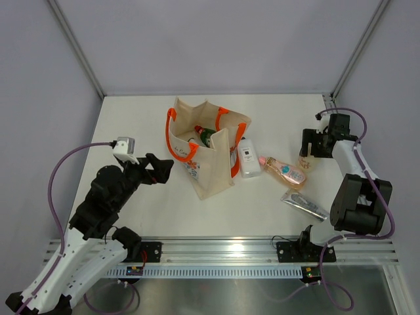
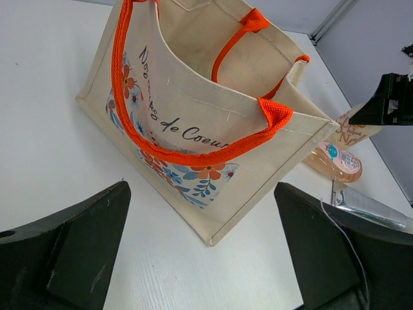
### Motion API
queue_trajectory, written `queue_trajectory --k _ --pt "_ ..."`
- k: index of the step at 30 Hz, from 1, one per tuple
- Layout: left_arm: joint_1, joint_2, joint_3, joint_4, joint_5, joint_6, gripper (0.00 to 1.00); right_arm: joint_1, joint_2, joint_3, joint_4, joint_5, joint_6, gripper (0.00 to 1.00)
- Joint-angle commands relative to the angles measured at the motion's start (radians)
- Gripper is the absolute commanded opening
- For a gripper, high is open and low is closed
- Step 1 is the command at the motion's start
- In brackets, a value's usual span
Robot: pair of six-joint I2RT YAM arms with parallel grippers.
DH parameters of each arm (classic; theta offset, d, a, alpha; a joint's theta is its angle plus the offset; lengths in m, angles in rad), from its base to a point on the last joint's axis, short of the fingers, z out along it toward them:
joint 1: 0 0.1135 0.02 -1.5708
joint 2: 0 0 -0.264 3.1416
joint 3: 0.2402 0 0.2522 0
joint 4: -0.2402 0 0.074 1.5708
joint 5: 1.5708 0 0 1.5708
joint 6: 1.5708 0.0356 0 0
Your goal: Place the personal care products into the canvas bag
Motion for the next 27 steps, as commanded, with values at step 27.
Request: queue_trajectory --k 27 --pt "0.001 -0.089 0.085 -0.136 -0.076 -0.015 0.99 0.775 0.312 1.178 -0.108 -0.347 0.017 0.00"
